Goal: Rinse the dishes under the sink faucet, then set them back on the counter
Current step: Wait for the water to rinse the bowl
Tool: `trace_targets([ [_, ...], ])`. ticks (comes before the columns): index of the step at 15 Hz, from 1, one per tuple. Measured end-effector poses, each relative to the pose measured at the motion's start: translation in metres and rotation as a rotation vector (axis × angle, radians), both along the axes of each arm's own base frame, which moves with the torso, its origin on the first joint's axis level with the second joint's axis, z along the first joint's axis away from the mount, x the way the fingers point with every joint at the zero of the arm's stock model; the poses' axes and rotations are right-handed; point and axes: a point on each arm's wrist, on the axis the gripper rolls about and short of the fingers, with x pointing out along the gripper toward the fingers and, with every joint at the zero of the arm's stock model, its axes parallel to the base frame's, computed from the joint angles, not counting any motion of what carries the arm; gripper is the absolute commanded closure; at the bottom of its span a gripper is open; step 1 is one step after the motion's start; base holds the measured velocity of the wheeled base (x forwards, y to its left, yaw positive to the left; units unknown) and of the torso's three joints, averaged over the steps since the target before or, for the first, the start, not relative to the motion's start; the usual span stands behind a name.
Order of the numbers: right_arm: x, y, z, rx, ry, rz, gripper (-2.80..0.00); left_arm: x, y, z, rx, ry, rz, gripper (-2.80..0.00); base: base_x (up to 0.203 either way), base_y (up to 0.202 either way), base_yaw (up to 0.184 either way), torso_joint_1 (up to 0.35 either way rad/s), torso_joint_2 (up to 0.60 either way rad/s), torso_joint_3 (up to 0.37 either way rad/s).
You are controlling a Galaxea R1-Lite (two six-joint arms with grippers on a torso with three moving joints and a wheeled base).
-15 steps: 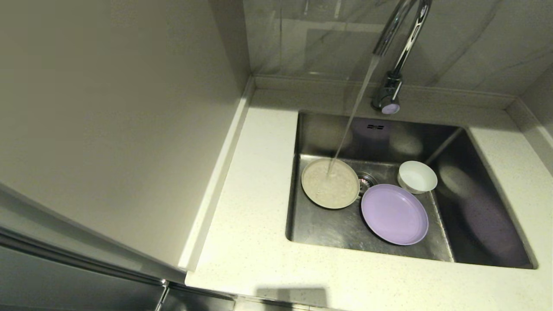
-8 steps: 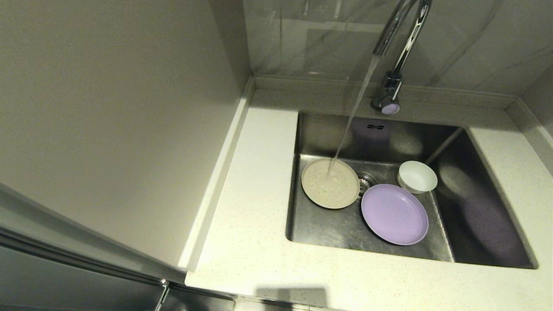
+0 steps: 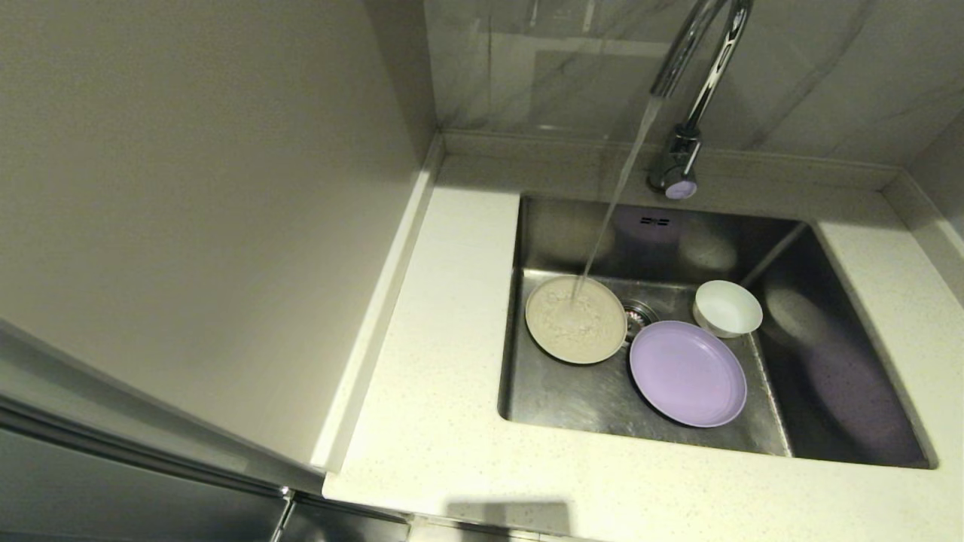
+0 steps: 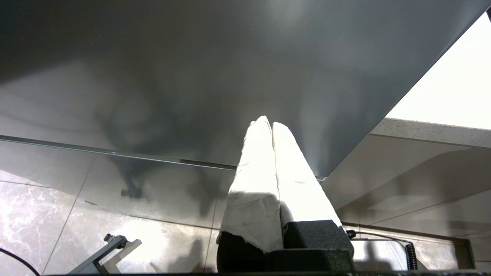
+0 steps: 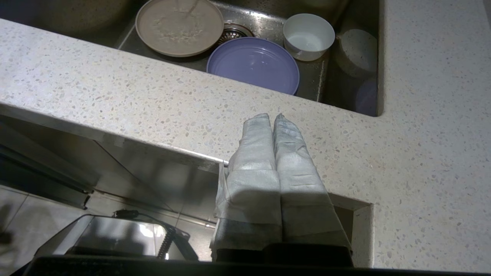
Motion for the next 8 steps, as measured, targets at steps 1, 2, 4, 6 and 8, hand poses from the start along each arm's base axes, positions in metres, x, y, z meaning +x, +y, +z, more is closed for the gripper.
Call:
trace_targets([
  [1, 0.0000, 0.0000, 0.0000, 0.000, 0.000, 0.000, 0.00, 0.0000, 0.0000, 0.0000, 0.000, 0.000, 0.000, 0.00, 0.000, 0.000, 0.000, 0.000, 0.00, 0.000],
  [2, 0.0000, 0.0000, 0.0000, 0.000, 0.000, -0.001, 0.00, 0.0000, 0.0000, 0.0000, 0.000, 0.000, 0.000, 0.00, 0.000, 0.000, 0.000, 0.000, 0.00, 0.000],
  [4, 0.0000, 0.0000, 0.0000, 0.000, 0.000, 0.000, 0.00, 0.0000, 0.0000, 0.0000, 0.000, 0.000, 0.000, 0.00, 0.000, 0.000, 0.000, 0.000, 0.00, 0.000],
  [6, 0.0000, 0.0000, 0.0000, 0.000, 0.000, 0.000, 0.00, 0.0000, 0.0000, 0.0000, 0.000, 0.000, -0.001, 0.00, 0.000, 0.000, 0.000, 0.000, 0.00, 0.000],
  [8, 0.0000, 0.0000, 0.0000, 0.000, 0.000, 0.000, 0.00, 0.0000, 0.0000, 0.0000, 0.000, 0.000, 0.000, 0.00, 0.000, 0.000, 0.000, 0.000, 0.00, 0.000],
])
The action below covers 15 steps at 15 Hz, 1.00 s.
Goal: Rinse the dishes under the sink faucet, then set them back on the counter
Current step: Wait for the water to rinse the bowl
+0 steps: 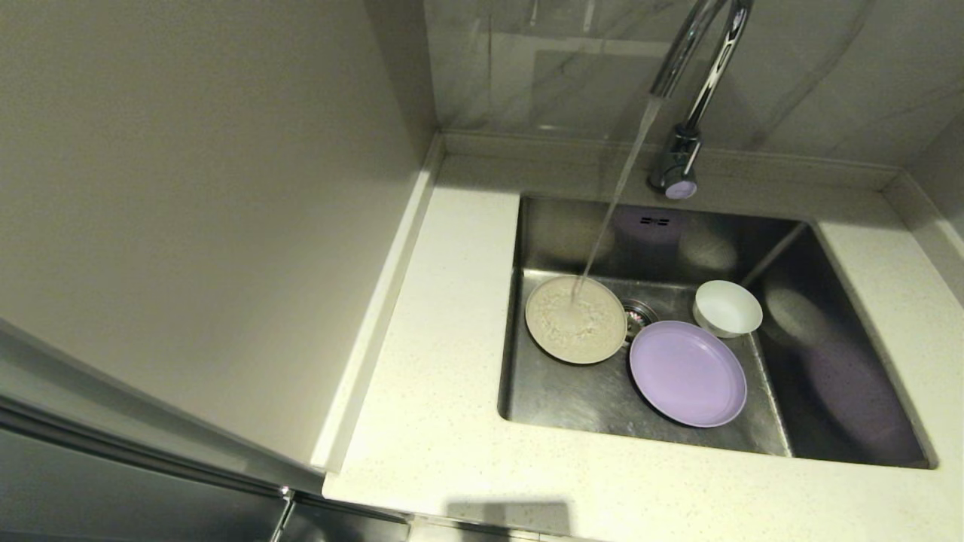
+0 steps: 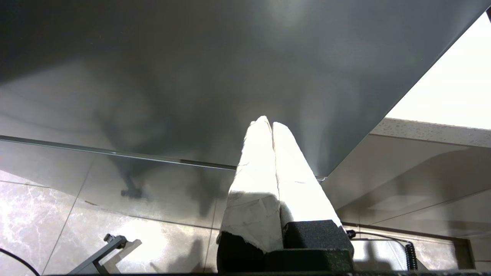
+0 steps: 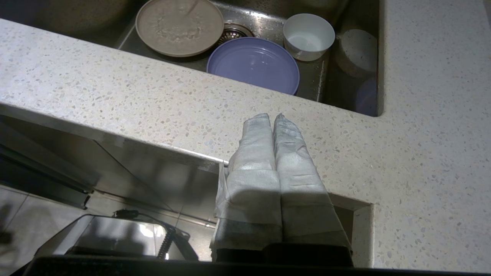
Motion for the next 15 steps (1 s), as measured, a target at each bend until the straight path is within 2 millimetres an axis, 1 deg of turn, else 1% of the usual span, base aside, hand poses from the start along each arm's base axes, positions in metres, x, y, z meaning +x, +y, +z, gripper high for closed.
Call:
trace_targets([
  [15, 0.0000, 0.0000, 0.0000, 0.000, 0.000, 0.000, 0.00, 0.0000, 0.0000, 0.0000, 0.000, 0.000, 0.000, 0.00, 0.000, 0.000, 0.000, 0.000, 0.00, 0.000],
])
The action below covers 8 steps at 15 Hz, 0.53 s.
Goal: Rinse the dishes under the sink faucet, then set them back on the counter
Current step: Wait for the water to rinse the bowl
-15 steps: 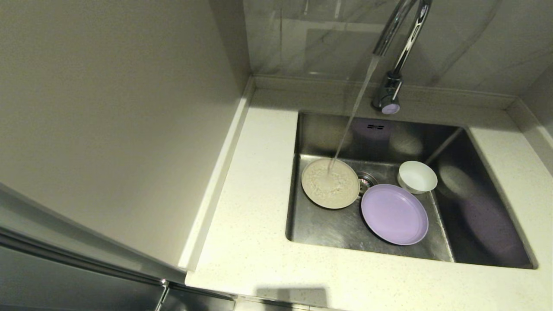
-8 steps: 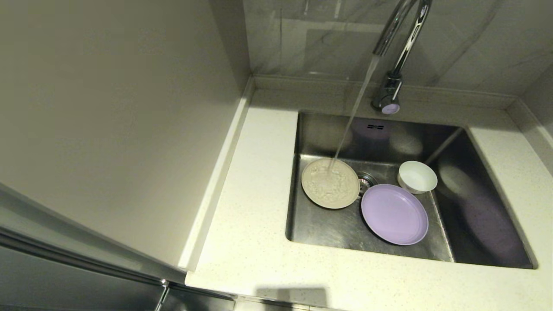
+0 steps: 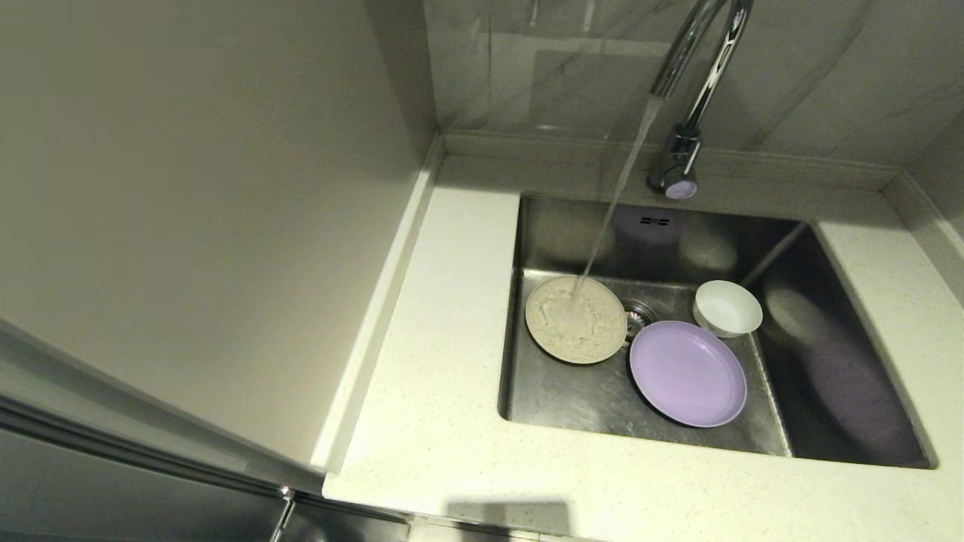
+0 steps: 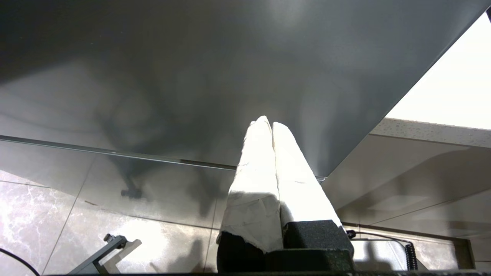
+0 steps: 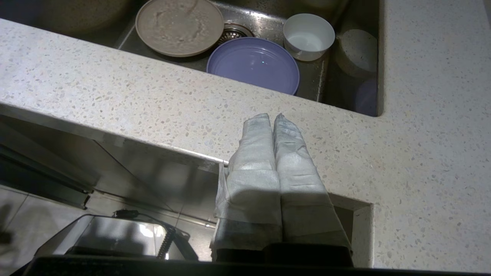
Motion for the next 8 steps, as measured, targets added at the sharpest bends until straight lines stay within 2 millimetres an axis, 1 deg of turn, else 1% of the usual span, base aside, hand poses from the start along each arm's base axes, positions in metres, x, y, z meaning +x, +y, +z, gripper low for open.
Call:
trace_targets([
  [8, 0.0000, 0.0000, 0.0000, 0.000, 0.000, -0.001, 0.00, 0.0000, 0.0000, 0.0000, 0.000, 0.000, 0.000, 0.00, 0.000, 0.000, 0.000, 0.000, 0.00, 0.000],
])
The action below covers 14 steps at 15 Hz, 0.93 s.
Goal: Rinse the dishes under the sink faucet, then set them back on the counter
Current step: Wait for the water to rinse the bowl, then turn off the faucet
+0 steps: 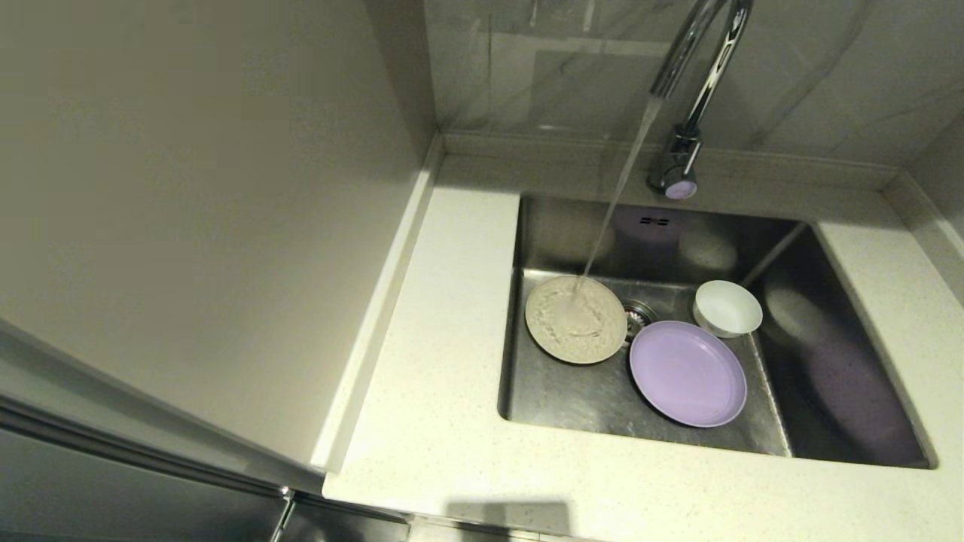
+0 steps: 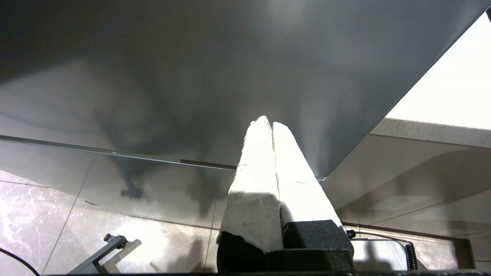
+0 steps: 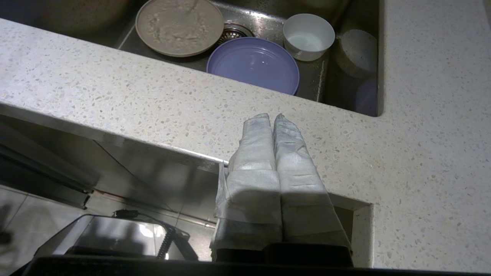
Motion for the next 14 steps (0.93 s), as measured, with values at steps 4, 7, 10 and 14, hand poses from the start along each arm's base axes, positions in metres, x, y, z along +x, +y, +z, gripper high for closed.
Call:
trace_targets([
  [4, 0.000, 0.000, 0.000, 0.041, 0.002, -0.002, 0.00, 0.000, 0.000, 0.000, 0.000, 0.000, 0.000, 0.00, 0.000, 0.000, 0.000, 0.000, 0.00, 0.000],
  [7, 0.003, 0.000, 0.004, 0.033, 0.004, -0.001, 0.00, 0.000, 0.000, 0.000, 0.000, 0.000, 0.000, 0.00, 0.000, 0.000, 0.000, 0.000, 0.00, 0.000],
  [10, 0.012, 0.000, 0.023, 0.030, 0.008, 0.005, 0.00, 0.000, 0.000, 0.000, 0.000, 0.000, 0.000, 0.00, 0.000, 0.000, 0.000, 0.000, 0.00, 0.000],
  [14, 0.038, 0.001, 0.082, 0.033, 0.018, 0.041, 0.00, 0.000, 0.000, 0.000, 0.000, 0.000, 0.000, 0.00, 0.000, 0.000, 0.000, 0.000, 0.00, 0.000],
])
